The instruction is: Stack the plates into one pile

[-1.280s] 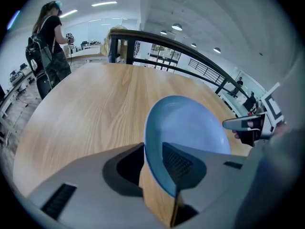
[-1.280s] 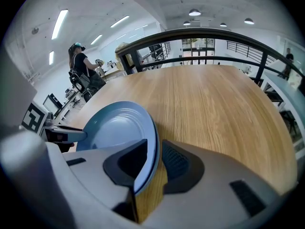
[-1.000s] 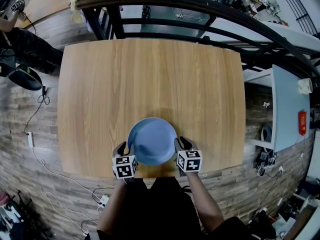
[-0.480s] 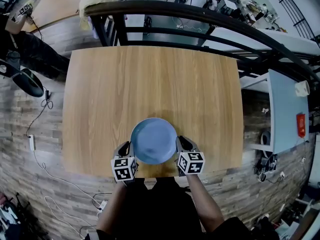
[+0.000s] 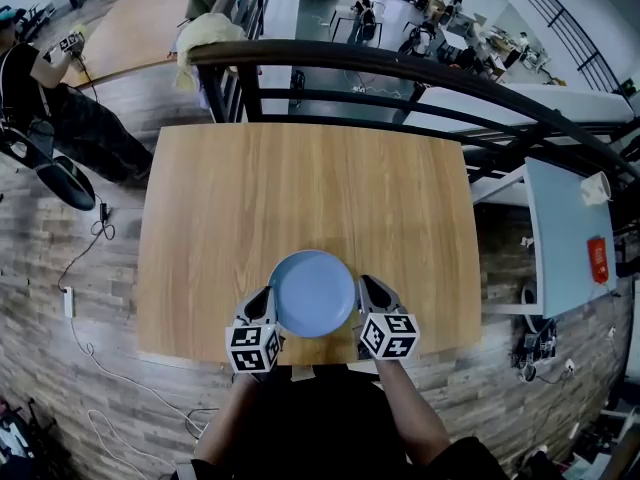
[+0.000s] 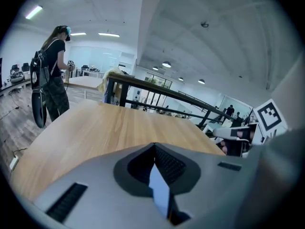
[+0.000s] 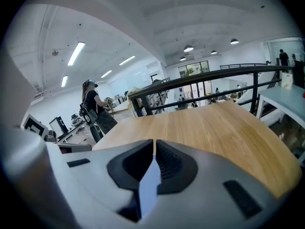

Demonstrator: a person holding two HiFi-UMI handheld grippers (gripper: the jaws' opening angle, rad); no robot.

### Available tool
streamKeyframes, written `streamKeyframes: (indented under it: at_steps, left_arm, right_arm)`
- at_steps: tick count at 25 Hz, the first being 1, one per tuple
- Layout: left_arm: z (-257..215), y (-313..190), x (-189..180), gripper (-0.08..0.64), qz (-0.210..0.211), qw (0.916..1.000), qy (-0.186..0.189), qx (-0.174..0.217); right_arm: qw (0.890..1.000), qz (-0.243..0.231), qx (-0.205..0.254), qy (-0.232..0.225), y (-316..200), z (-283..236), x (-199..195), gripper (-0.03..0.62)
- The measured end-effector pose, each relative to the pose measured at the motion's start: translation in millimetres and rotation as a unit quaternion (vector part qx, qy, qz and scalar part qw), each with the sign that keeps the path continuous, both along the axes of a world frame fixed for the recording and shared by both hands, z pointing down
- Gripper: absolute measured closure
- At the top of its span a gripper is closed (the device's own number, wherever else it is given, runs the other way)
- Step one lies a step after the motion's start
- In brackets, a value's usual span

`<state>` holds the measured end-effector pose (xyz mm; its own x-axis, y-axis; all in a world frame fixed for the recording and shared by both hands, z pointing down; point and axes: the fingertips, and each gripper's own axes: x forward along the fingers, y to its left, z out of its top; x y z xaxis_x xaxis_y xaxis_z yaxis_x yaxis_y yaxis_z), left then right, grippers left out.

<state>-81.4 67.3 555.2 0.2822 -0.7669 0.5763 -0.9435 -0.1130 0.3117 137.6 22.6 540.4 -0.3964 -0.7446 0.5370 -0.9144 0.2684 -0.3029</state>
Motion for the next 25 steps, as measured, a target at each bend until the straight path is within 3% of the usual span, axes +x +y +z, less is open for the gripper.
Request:
streamKeyframes:
  at_steps: [12, 19, 25]
  left_arm:
    - [-84, 12, 9, 0.537, 0.011, 0.9957, 0.004, 0.092]
    - [-126, 15, 2, 0.537, -0.013, 0.9845, -0.016, 0.174]
    - [-132, 22, 5, 0.537, -0.008, 0.9816, -0.018, 0.190]
  right_arm:
    - [0.995, -0.015, 0.091, -0.024, 27, -81, -13, 0.554]
    - [0.989, -0.015, 0.140, -0.032, 47, -108, -14, 0.554]
    - [0.986, -0.024, 0.164, -0.019, 59, -112, -18, 0.554]
